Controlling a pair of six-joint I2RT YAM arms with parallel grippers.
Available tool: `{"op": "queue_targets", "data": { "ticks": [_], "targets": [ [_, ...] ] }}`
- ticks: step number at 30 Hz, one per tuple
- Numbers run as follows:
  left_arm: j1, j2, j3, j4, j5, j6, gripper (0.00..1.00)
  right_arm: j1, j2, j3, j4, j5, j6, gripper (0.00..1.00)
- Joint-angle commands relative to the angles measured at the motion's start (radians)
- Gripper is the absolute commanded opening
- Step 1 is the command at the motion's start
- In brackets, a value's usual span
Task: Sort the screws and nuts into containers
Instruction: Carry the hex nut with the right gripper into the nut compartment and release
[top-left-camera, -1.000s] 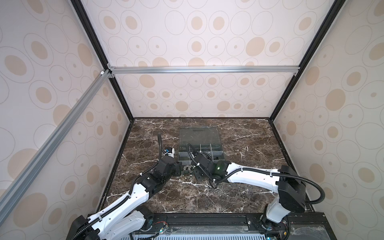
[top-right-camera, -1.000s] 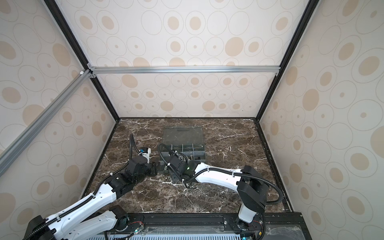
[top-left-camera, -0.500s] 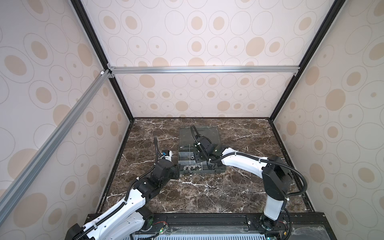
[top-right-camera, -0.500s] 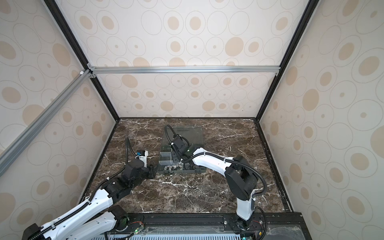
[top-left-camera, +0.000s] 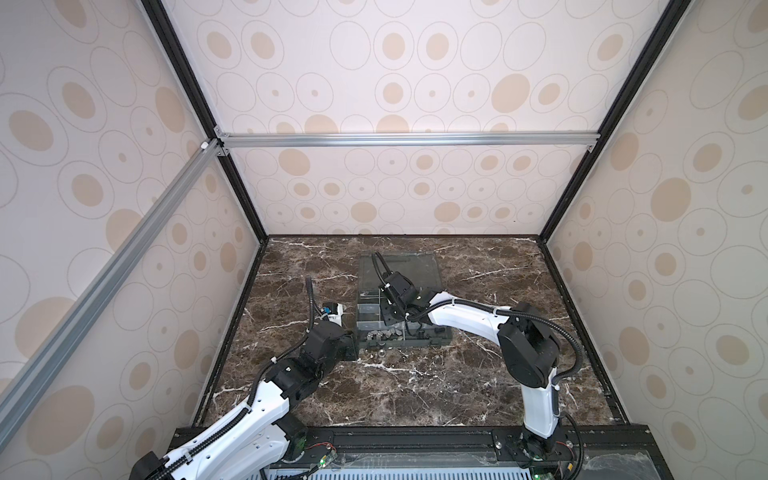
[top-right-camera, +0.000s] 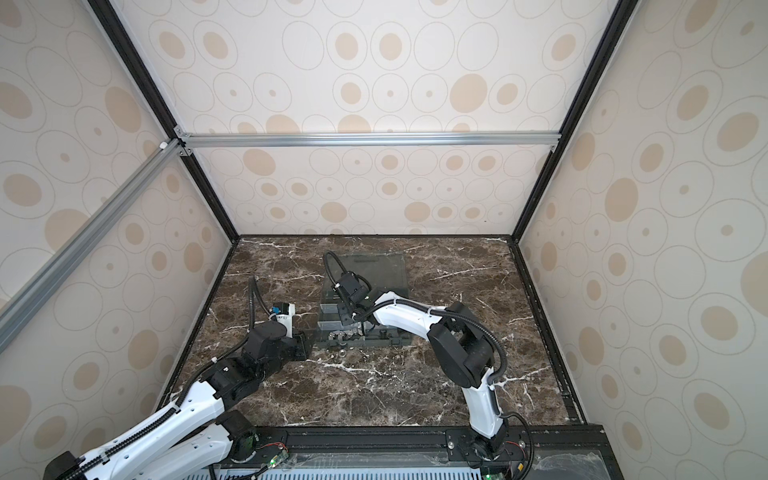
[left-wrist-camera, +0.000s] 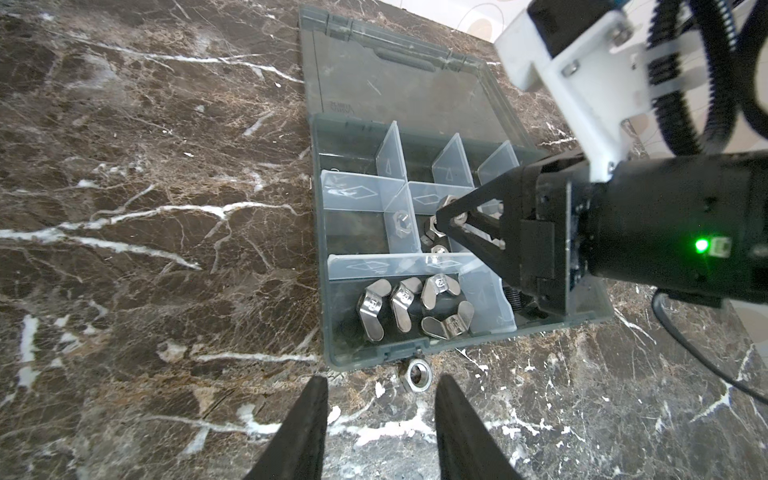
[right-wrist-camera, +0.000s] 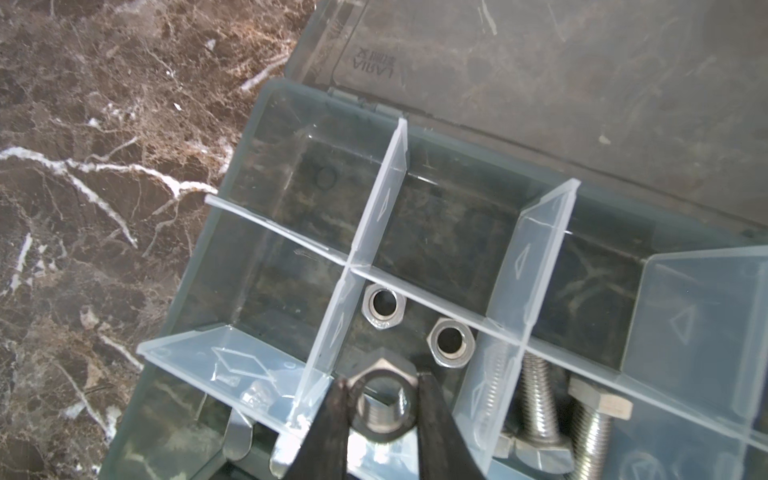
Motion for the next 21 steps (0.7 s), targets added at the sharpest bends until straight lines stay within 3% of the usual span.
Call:
{"op": "queue_targets", "data": {
  "ticks": [1,21],
  "targets": [
    [0.009,-0.01,-0.007,-0.011,0.002,-0.019,0.43,-0.01,0.017,0.025,-0.009,-0.011,0.006,0.26],
    [0.009,-0.011,-0.001,-0.012,-0.008,-0.017,0.43,-0.013,-0.024,0.001,-0.004,-0.01,0.025,0.44]
  ]
}}
